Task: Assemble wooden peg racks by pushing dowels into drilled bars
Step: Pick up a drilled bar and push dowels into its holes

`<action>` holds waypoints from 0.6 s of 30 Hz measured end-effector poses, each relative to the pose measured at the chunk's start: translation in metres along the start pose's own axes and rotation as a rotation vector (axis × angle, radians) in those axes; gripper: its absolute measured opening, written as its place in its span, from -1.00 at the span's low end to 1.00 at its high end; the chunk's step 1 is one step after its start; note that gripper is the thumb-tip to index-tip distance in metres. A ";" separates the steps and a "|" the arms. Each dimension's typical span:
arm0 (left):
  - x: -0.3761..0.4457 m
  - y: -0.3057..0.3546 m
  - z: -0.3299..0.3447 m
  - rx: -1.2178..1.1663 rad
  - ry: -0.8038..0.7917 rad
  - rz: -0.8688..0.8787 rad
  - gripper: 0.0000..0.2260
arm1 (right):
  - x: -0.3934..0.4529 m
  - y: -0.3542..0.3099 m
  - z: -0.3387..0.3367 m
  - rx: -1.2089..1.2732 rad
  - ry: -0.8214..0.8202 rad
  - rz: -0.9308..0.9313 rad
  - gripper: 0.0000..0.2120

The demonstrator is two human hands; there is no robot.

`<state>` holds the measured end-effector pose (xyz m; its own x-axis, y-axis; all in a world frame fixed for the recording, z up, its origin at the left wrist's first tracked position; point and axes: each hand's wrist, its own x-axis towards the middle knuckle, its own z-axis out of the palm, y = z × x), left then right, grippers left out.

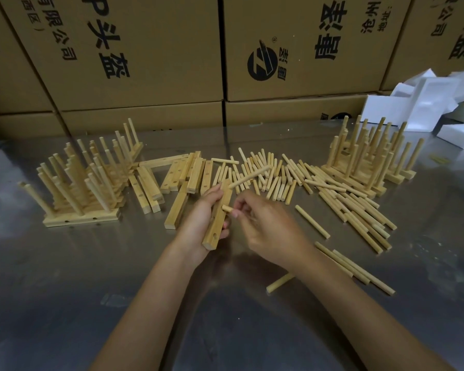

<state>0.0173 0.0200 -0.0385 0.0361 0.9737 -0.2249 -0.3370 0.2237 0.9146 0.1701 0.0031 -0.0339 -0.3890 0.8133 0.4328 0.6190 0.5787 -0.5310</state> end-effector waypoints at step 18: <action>-0.001 -0.012 0.010 0.195 0.025 0.123 -0.69 | 0.000 0.006 0.000 -0.053 0.094 -0.015 -0.87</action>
<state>0.0306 0.0165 -0.0454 -0.0180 0.9933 -0.1138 -0.1487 0.1099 0.9828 0.1739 0.0066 -0.0376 -0.3341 0.7935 0.5086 0.6496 0.5848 -0.4858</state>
